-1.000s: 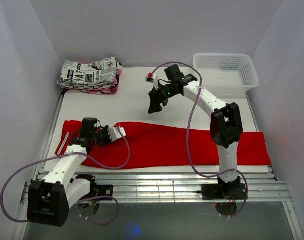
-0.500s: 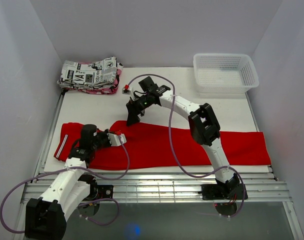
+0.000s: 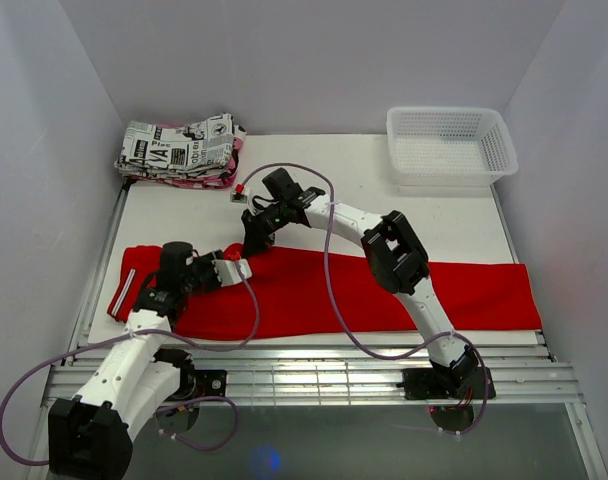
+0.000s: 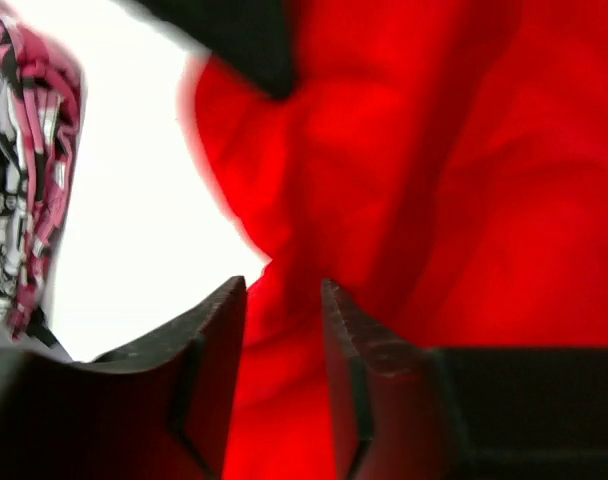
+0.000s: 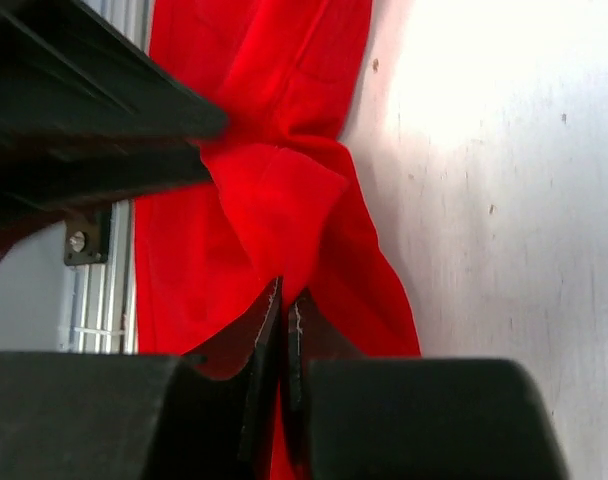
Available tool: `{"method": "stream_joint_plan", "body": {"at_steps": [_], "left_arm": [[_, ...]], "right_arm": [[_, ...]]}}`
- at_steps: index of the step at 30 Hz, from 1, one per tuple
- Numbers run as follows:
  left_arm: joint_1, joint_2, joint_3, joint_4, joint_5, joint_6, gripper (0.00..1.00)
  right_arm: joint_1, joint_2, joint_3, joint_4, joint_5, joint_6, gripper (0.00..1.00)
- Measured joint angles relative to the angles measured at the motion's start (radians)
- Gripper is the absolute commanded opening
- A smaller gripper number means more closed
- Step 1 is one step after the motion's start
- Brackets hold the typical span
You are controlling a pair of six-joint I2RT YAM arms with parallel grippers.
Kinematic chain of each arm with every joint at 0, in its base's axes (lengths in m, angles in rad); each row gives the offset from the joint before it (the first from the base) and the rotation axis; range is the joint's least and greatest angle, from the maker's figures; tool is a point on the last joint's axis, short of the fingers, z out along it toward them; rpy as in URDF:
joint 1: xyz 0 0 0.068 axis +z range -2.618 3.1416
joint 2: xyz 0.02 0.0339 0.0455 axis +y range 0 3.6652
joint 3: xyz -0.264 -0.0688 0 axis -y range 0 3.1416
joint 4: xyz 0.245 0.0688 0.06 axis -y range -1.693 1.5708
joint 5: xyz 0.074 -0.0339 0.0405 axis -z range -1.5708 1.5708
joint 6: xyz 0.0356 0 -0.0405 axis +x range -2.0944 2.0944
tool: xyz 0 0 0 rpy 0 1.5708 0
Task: Fold and stack the trousers
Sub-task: Fold the trousers
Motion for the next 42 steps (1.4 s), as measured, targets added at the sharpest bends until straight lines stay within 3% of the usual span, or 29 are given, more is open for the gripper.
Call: {"method": "stream_joint_plan", "body": {"at_steps": [4,9,12,18,23,30,36,42], "left_arm": [[0.039,0.028,0.205,-0.154,0.028,-0.158,0.59],[0.108,0.092,0.48,-0.314,0.129,-0.405,0.59],[0.14,0.178,0.565,-0.398,0.243,-0.51,0.57],[0.203,0.478,0.657,-0.544,0.487,-0.624,0.56],[0.304,0.685,0.712,-0.554,0.612,-0.698,0.57],[0.344,0.809,0.784,-0.537,0.723,-0.723,0.63],[0.342,0.932,0.798,-0.525,0.806,-0.722,0.81],[0.336,1.041,0.797,-0.524,0.838,-0.726,0.84]], "right_arm": [[0.0,-0.063,-0.141,0.067,0.046,-0.04,0.08],[0.0,-0.177,-0.348,0.218,0.106,-0.054,0.08],[0.0,-0.232,-0.428,0.329,0.137,-0.051,0.08],[0.001,-0.306,-0.54,0.514,0.193,-0.052,0.08],[0.001,-0.359,-0.65,0.645,0.209,-0.076,0.08],[0.003,-0.396,-0.723,0.726,0.205,-0.146,0.08],[0.014,-0.41,-0.745,0.74,0.204,-0.202,0.08],[0.019,-0.417,-0.752,0.749,0.204,-0.248,0.08]]}}
